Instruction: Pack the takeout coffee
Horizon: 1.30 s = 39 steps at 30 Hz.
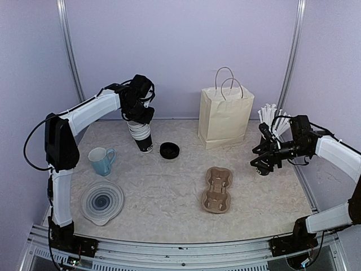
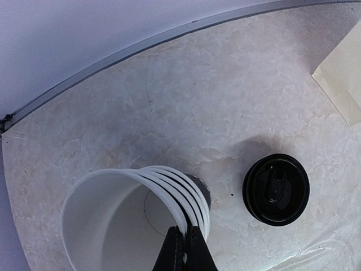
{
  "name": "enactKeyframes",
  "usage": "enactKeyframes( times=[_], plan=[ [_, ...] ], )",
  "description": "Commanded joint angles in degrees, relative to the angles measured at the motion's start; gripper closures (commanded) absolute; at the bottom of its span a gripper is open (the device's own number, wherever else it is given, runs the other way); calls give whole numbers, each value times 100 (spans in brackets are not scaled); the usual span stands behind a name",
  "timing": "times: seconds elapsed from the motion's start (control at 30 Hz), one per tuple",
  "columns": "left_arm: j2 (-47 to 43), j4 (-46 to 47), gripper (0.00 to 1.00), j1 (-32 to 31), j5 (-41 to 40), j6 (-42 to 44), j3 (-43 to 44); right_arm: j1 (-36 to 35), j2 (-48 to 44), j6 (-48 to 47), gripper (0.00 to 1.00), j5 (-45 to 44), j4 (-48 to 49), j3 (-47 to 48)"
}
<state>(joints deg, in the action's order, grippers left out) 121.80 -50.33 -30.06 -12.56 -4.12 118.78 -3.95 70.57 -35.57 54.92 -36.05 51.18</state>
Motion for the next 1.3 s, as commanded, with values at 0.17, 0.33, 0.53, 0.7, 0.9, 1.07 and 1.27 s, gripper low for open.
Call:
enactKeyframes(
  times=[0.17, 0.33, 0.53, 0.7, 0.9, 1.07, 1.27],
  plan=[
    [-202, -393, 100, -496, -1882, 371, 504, -89, 32, -70, 18, -32, 68, -55],
    [91, -786, 100, -406, -1586, 233, 776, -114, 49, -71, 18, 19, 25, -32],
    [147, -811, 100, -633, -1852, 197, 866, -114, -8, -59, 18, 38, 32, -67],
    [306, -1291, 100, -372, -1530, -103, 1361, -124, -7, -62, 18, 57, 21, -48],
    [263, -1118, 100, -500, -1995, -111, 1325, -133, -47, -47, 18, 56, 11, -68],
    [157, -1168, 100, -872, -2572, 16, 1513, -129, -76, -56, 18, 63, 9, -77],
    [-240, -1208, 100, -1549, -3314, -26, 1672, -132, -69, -75, 18, 72, 1, -76]
  ],
)
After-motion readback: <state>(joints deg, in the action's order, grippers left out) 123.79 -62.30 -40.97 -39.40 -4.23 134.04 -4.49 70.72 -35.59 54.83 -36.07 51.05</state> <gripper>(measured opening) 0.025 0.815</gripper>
